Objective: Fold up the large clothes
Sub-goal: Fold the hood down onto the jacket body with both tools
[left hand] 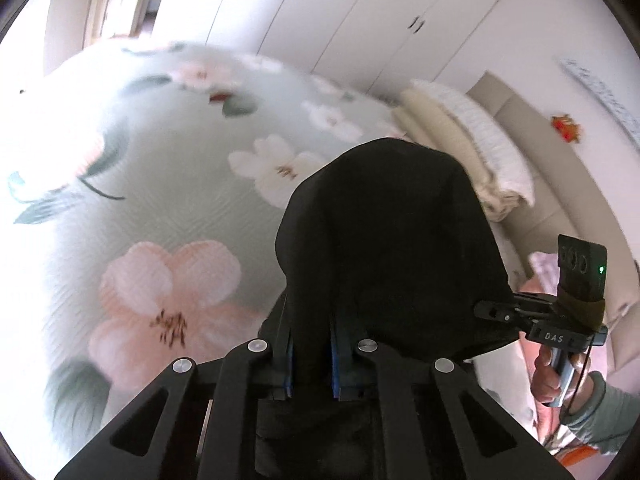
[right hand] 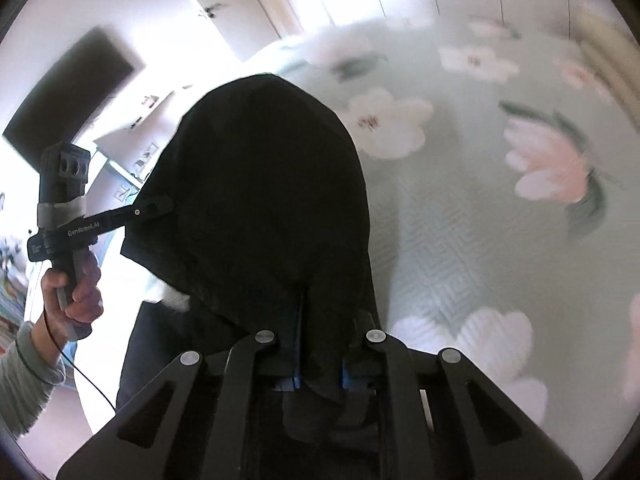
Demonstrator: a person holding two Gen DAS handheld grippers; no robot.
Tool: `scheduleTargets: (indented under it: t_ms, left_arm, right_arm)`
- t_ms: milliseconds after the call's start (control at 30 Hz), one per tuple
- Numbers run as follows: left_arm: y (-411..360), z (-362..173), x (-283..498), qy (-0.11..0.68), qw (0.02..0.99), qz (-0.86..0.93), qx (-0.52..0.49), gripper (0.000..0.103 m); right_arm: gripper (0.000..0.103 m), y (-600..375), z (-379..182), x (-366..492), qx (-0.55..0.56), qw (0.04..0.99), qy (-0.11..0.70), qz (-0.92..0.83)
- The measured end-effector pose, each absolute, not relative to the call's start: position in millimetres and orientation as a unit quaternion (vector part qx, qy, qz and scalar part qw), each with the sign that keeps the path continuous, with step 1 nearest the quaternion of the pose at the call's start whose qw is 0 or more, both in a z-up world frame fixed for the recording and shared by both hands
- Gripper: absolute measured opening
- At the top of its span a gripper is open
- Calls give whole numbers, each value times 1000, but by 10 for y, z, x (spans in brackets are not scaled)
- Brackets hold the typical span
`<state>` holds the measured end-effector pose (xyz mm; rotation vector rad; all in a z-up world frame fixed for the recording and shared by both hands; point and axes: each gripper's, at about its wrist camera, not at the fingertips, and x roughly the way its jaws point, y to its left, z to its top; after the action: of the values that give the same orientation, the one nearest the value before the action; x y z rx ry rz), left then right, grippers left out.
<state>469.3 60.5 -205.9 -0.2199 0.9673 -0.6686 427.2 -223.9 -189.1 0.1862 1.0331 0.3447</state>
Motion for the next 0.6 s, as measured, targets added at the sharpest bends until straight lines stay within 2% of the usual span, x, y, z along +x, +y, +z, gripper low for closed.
scheduleTargets:
  t_ms: [167, 367, 467, 600]
  left_arm:
    - [806, -1678, 3941, 436, 838, -318, -78, 13]
    - [967, -1444, 2842, 422, 847, -323, -26, 12]
    - [1043, -1562, 2383, 442, 839, -316, 8, 13]
    - [1190, -2192, 1969, 526, 804, -275, 34, 13]
  right_arm:
    - [15, -1921, -1433, 3467, 22, 877, 456, 154]
    - [13, -1655, -1207, 2482, -48, 897, 422, 126]
    - [13, -1576, -1202, 1996, -84, 904, 406, 104]
    - [13, -1578, -1558, 1551, -170, 889, 423, 42]
